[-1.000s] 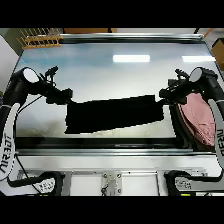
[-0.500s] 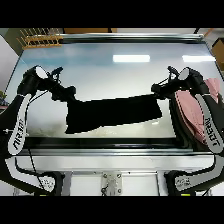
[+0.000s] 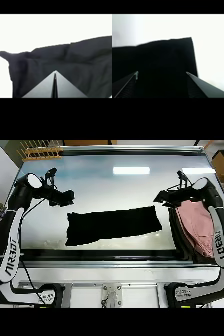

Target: Fold the clothes and pants, and hang the long-sleeved shirts on hangers.

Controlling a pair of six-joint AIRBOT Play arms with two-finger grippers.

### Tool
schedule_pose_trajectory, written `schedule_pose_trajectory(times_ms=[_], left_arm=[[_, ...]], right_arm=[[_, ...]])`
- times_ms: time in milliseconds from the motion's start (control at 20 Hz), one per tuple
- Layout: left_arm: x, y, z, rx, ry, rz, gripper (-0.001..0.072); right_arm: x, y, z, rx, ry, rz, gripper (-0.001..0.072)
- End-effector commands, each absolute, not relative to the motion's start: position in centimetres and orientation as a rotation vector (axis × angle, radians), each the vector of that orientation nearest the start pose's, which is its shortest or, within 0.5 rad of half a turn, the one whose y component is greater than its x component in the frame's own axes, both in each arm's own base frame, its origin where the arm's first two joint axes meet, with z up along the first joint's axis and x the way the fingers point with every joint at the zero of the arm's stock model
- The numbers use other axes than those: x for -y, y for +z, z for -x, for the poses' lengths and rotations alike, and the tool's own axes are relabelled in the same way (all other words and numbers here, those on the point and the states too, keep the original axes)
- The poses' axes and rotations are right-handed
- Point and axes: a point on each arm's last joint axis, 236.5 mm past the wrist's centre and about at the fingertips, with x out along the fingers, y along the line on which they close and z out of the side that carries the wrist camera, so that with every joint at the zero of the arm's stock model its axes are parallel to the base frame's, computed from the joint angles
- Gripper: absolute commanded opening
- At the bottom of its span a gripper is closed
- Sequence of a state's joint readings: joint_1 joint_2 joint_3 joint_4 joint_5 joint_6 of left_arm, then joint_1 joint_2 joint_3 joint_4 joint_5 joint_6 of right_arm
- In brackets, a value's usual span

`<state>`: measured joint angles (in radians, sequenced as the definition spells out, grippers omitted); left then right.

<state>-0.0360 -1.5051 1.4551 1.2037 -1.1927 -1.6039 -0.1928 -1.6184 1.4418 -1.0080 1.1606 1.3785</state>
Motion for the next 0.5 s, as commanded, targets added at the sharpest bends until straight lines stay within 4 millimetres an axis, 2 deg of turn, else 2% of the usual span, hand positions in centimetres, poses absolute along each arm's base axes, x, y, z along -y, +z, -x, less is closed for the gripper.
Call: schedule_pose_trajectory(times_ms=[0,50,150,300,450], left_arm=[[12.9,5.1,-43.7,-1.15,-0.27,0.318,0.001],[14.2,4.8,-43.1,-1.143,-0.283,0.317,0.001],[16.9,4.0,-42.0,-1.144,-0.312,0.314,0.001],[20.1,2.6,-40.6,-1.178,-0.354,0.296,0.001],[22.5,2.1,-40.4,-1.198,-0.394,0.271,0.001]], right_arm=[[1.9,-2.6,-44.2,-1.276,0.249,-0.511,0.0654],[2.8,-4.1,-43.6,-1.295,0.239,-0.539,0.0661],[2.8,-6.8,-42.4,-1.346,0.281,-0.598,0.072],[0.8,-9.3,-41.9,-1.395,0.392,-0.661,0.072],[-1.5,-10.8,-41.7,-1.428,0.458,-0.688,0.072]])
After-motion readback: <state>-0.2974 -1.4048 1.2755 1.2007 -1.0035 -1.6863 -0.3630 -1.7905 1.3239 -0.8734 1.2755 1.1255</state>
